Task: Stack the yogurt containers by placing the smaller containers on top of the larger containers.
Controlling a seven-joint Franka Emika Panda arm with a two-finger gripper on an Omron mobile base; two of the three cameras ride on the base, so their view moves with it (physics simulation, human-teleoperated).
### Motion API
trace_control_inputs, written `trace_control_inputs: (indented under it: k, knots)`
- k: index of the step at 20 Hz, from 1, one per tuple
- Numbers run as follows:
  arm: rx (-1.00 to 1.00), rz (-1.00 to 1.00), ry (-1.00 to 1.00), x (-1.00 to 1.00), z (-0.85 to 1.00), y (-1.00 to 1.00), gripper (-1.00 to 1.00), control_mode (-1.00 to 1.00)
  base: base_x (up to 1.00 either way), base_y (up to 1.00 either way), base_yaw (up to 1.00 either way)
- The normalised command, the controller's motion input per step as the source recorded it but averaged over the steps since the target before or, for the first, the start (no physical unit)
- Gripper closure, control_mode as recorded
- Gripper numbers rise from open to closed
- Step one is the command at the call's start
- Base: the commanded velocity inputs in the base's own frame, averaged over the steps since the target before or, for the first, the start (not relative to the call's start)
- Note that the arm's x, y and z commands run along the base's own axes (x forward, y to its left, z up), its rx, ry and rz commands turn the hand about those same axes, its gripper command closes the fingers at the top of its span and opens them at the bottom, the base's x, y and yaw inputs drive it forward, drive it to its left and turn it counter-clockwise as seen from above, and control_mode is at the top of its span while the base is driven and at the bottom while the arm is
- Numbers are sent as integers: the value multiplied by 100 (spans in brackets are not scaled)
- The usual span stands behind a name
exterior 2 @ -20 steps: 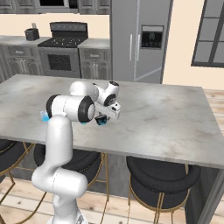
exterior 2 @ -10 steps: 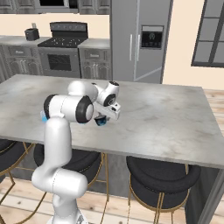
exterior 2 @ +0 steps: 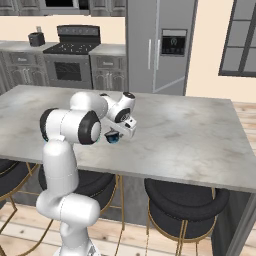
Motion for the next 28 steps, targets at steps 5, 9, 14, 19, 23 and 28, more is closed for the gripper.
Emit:
trace_control_inputs:
  k: [5, 9, 14, 19, 23, 28]
  knots:
    - [3, -5, -8, -36, 27, 18, 100, -100, 0, 0, 0]
    - [3, -5, -4, -24, 35, 24, 100, -100, 0, 0, 0]
    - [4, -4, -2, -22, 34, 26, 100, -100, 0, 0, 0]
    - [2, -6, -1, -10, 26, 30, 100, -100, 0, 0, 0]
    - [13, -5, 0, -1, 28, 15, 100, -100, 0, 0, 0]
    - [13, -6, 0, 0, 18, 18, 100, -100, 0, 0, 0]
